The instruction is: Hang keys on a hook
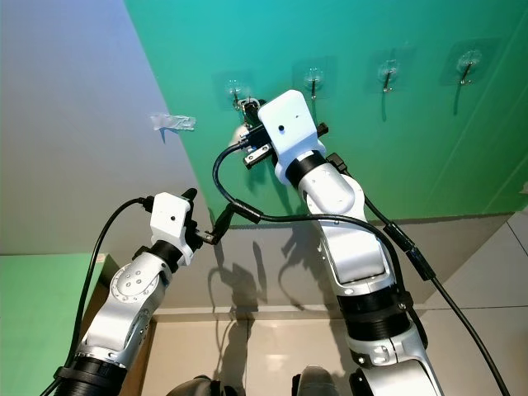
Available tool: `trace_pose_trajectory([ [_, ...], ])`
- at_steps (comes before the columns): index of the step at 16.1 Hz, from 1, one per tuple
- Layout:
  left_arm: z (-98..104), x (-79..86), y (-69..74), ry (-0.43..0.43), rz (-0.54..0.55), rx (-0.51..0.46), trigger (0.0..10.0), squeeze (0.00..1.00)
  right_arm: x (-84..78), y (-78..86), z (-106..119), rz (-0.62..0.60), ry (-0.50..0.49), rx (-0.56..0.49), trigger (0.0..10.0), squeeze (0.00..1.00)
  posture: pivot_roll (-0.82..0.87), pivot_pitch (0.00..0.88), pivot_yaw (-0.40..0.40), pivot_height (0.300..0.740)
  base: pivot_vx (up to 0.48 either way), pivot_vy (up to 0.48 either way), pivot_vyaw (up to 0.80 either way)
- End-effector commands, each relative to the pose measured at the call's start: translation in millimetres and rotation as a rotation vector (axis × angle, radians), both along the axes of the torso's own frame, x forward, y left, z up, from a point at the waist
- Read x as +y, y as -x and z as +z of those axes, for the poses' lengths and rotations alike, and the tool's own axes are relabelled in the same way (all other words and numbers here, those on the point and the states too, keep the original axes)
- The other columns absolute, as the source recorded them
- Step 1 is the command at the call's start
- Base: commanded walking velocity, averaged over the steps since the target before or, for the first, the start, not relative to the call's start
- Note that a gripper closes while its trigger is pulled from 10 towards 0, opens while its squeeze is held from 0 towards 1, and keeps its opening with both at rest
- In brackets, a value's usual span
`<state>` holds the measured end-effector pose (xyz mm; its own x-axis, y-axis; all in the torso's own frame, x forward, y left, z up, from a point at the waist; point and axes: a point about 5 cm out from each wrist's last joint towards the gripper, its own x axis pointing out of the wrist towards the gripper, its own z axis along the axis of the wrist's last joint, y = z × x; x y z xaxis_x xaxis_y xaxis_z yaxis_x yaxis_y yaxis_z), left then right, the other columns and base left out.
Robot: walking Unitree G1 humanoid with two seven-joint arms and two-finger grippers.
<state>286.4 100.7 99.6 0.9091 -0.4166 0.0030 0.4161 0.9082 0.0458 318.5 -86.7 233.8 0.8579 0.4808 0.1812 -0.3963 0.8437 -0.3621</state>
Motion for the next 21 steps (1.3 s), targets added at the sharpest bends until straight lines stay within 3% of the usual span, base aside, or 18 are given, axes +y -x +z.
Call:
trace_pose_trajectory([
  [1, 2, 2.0, 1.4, -0.006, 0.001, -0.014, 10.0, 0.0, 0.5, -2.2, 9, -0.011, -0.011, -0.032, 0.0, 0.0, -0.25, 0.032, 0.111, 0.72, 0.0, 0.0, 0.0],
  [6, 1, 1.7, 1.7, -0.005, -0.002, -0.013, 10.0, 0.0, 2.9, -6.7, 7, -0.032, 0.005, -0.04, 0.0, 0.0, -0.25, 0.037, 0.113, 0.72, 0.0, 0.0, 0.0],
  [15, 0, -0.3, 4.9, 0.004, 0.008, -0.01, 10.0, 0.0, 23.1, -11.6, 14, 0.041, 0.076, -0.109, 0.0, 0.0, -0.24, 0.048, 0.095, 0.72, 0.0, 0.0, 0.0],
  [21, 0, 0.1, 6.6, 0.006, 0.016, -0.011, 10.0, 0.0, 37.1, -8.5, 1, 0.124, 0.186, -0.13, 0.0, 0.0, -0.23, 0.05, 0.085, 0.72, 0.0, 0.0, 0.0],
])
